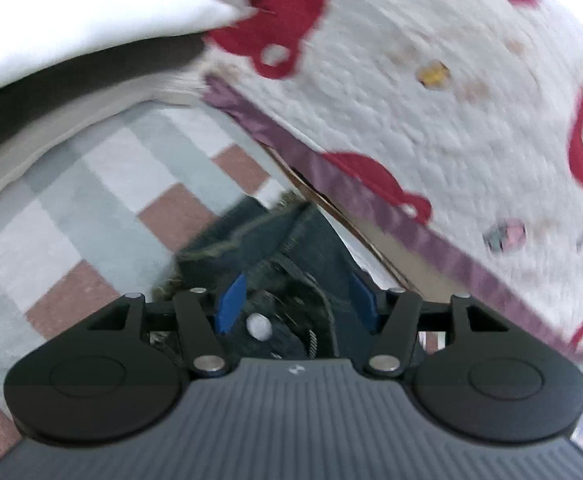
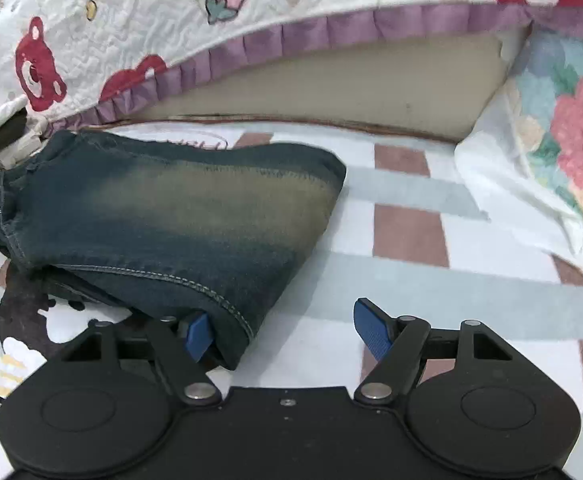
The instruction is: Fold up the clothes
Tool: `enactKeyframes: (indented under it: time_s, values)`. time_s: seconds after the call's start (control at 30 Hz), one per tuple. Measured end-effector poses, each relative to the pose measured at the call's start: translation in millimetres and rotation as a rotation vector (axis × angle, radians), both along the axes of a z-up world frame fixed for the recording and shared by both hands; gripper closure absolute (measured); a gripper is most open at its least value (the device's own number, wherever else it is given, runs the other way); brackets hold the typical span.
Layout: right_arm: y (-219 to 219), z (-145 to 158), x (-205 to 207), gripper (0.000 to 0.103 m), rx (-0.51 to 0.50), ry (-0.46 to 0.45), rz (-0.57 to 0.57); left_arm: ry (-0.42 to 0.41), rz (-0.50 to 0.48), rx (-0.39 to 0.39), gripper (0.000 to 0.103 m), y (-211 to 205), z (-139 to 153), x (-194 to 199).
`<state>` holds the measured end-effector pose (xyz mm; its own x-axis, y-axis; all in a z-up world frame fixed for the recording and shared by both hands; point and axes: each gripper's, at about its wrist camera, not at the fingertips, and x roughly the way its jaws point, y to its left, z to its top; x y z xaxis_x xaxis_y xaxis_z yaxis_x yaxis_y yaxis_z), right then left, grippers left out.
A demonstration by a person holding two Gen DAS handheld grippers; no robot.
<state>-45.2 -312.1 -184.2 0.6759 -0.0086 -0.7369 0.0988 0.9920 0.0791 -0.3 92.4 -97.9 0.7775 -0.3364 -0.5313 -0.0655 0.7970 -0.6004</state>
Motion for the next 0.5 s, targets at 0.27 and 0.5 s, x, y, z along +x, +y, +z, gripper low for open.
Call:
enactKeyframes:
  time_s: [0.27, 0.5]
  values:
    - [-3, -16, 6, 0.041, 0.157, -0.005, 0.016, -0.063, -0.342, 0.108, 0.046, -81, -4, -8]
    - [-4, 29, 3, 0.072, 0.066, -0.206, -0.020, 0.113, -0.562, 0.238, 0.046, -131, -42, 1]
